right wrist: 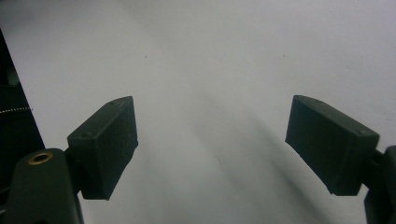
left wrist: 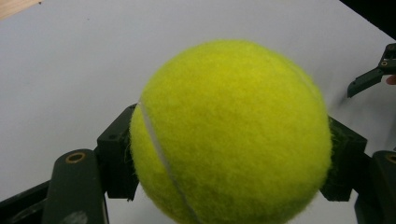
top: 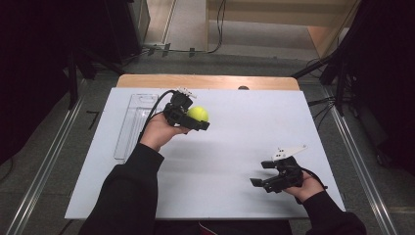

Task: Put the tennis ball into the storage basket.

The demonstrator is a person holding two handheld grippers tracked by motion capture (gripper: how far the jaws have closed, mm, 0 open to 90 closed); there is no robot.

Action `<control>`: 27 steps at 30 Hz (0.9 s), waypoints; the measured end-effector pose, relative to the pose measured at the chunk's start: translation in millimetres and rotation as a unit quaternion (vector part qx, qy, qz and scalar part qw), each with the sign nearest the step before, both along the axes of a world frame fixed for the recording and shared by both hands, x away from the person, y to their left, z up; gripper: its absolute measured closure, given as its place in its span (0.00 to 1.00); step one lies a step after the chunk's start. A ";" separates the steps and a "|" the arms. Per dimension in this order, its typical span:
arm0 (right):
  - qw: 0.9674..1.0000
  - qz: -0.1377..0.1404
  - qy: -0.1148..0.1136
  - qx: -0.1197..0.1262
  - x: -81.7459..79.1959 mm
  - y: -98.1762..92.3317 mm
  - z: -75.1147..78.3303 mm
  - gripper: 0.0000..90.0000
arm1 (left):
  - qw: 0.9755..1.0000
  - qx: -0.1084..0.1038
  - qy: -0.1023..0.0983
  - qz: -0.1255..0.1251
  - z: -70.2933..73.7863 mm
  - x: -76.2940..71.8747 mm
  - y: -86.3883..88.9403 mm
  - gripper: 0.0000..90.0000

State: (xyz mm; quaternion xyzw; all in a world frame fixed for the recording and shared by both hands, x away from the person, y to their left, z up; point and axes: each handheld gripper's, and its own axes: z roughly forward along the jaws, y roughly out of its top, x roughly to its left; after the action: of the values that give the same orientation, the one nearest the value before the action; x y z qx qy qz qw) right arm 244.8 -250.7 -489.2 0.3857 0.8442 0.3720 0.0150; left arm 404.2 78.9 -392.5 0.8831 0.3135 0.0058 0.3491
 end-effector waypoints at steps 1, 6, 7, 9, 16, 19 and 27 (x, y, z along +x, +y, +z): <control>1.000 0.000 0.000 0.001 0.1 0.2 0.0 0.16 | 1.000 -0.001 0.000 0.001 0.5 0.0 1.4 0.29; 1.000 0.001 0.001 0.000 -0.2 0.2 -0.1 0.16 | 1.000 -0.004 0.000 0.009 3.3 0.5 7.9 0.29; 1.000 0.001 0.001 0.000 -0.2 -0.1 -0.1 0.16 | 1.000 -0.002 -0.001 0.010 3.8 0.7 9.2 0.29; 1.000 0.000 0.001 0.000 -0.6 -0.2 0.1 0.16 | 1.000 -0.004 -0.001 0.014 4.4 0.7 11.5 0.29; 1.000 0.002 0.002 0.000 -0.1 1.9 0.0 0.16 | 1.000 -0.005 -0.001 0.024 6.2 1.4 20.7 0.29; 1.000 0.003 0.004 0.000 0.1 2.4 0.0 0.16 | 1.000 -0.004 0.000 0.028 6.9 2.2 24.2 0.29; 1.000 0.006 0.006 0.000 1.3 3.7 -0.8 0.16 | 0.999 -0.003 -0.001 0.041 7.2 4.4 33.8 0.29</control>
State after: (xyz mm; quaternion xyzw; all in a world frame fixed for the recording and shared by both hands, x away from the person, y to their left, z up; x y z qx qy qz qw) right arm 246.1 -247.0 -489.9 0.3826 0.8466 0.3700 0.0079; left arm 408.6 112.7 -385.3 0.8685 0.3489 0.0206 0.3515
